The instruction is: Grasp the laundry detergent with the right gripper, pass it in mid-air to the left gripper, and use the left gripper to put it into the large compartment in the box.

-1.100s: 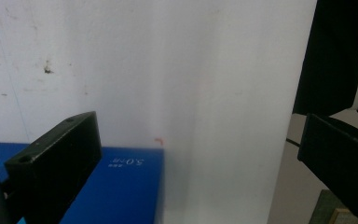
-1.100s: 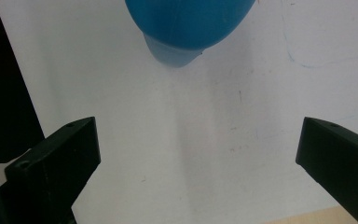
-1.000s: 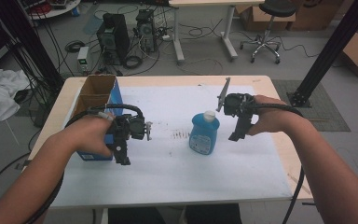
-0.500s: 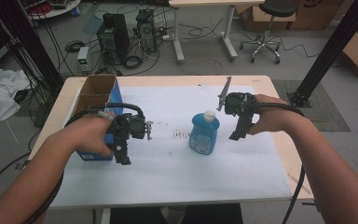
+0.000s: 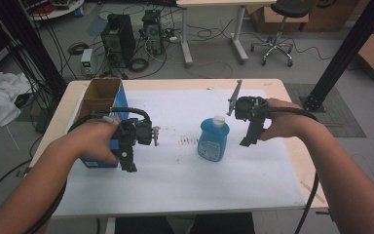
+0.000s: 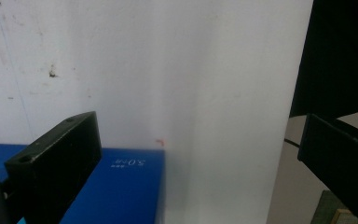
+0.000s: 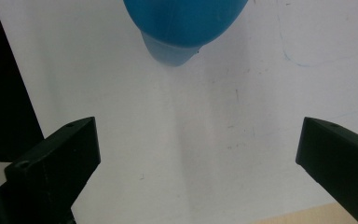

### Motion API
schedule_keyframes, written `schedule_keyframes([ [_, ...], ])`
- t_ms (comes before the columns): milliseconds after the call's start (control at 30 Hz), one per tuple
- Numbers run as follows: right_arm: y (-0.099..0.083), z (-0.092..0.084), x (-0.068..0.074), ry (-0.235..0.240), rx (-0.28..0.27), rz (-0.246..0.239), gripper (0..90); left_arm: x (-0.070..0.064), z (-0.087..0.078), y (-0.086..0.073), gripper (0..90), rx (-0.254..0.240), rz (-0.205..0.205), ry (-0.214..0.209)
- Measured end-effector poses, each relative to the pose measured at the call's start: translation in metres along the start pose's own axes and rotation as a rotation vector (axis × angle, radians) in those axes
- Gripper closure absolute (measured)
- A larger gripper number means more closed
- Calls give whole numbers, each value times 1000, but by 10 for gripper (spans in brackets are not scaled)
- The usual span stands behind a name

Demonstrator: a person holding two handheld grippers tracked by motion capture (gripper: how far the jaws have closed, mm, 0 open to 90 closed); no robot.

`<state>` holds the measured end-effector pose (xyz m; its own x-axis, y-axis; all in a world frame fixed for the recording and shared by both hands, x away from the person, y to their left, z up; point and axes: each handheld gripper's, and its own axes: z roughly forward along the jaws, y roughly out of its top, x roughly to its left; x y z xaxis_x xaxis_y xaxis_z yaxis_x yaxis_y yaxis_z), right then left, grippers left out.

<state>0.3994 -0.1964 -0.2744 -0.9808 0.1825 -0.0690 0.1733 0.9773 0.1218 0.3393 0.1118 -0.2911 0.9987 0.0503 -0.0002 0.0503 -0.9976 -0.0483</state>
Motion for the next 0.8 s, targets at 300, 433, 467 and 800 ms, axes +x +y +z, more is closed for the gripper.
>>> schedule_keyframes([
  [300,-9,-5,-2,-1,-8,23,0,3,2,3,1,-9,10,-5],
  [433,-16,-7,-2,2,-39,34,0,4,1,2,1,-22,6,3],
  [467,-18,-7,-3,7,-59,38,0,4,1,2,1,-22,6,3],
  [800,-53,-11,1,28,-343,107,0,2,0,-3,1,-26,-3,4],
])
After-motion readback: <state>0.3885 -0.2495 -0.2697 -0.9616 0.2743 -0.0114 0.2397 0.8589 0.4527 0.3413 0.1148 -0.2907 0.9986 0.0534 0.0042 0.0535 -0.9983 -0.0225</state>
